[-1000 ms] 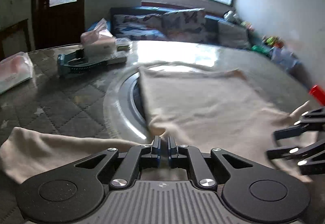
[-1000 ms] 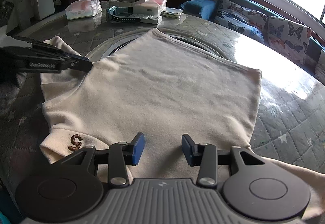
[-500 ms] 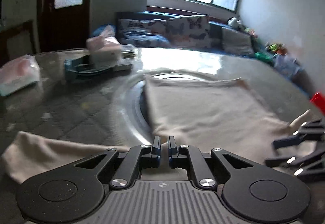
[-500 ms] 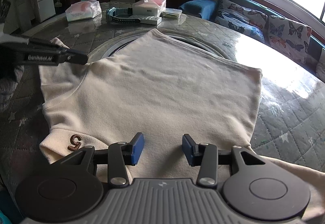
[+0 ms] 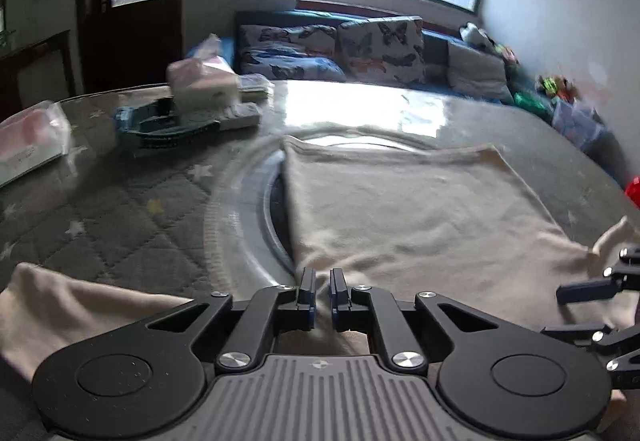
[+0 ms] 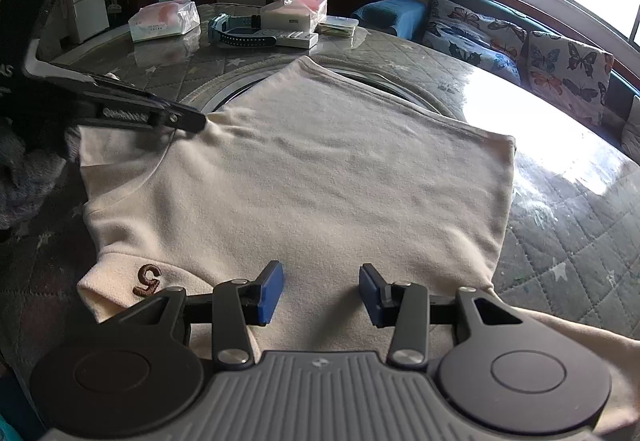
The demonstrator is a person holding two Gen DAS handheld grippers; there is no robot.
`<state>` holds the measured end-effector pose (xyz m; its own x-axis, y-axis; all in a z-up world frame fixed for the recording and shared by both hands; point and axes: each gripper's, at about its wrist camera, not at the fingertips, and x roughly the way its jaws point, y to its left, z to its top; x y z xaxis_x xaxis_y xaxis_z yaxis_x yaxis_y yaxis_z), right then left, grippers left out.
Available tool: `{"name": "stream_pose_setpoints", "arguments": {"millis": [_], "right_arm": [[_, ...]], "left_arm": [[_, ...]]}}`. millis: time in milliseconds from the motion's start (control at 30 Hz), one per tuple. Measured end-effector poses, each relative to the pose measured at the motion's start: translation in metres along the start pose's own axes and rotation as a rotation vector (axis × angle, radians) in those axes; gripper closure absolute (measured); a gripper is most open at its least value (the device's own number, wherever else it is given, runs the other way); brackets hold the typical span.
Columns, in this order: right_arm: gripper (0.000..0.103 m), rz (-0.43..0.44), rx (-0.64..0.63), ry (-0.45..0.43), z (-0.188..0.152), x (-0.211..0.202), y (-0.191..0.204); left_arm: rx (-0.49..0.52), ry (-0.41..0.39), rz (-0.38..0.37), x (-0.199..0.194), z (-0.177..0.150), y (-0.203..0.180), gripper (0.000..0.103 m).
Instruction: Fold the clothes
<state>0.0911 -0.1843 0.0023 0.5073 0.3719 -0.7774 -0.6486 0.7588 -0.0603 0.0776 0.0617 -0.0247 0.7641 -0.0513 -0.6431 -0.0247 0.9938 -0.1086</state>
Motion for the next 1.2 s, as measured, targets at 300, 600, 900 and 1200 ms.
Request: {"name": "stream_pose_setpoints", "arguments": {"millis": [300,600,900,1200], "right_arm": [[0.060,0.013,-0.025,-0.028,0.003,-0.008,0.009],[0.060,0.133,-0.151,-0.061,0.020,-0.013,0.052],[0.060,0.225,-0.219,-0.072,0.041,0.004,0.093],[0.062,0.253,-0.284,-0.050,0.040,0.021,0.122]], "left_arm": [[-0.035,-0.018,0.152,-0.035,-0.020,0.057,0.090],[-0.089,-0.009,0.283,-0.050,-0.037,0.101,0.086],[-0.180,-0.042,0.392,-0.068,-0.047,0.130,0.072],[-0.243,-0.038,0.397,-0.069,-0.049,0.146,0.070]]}}
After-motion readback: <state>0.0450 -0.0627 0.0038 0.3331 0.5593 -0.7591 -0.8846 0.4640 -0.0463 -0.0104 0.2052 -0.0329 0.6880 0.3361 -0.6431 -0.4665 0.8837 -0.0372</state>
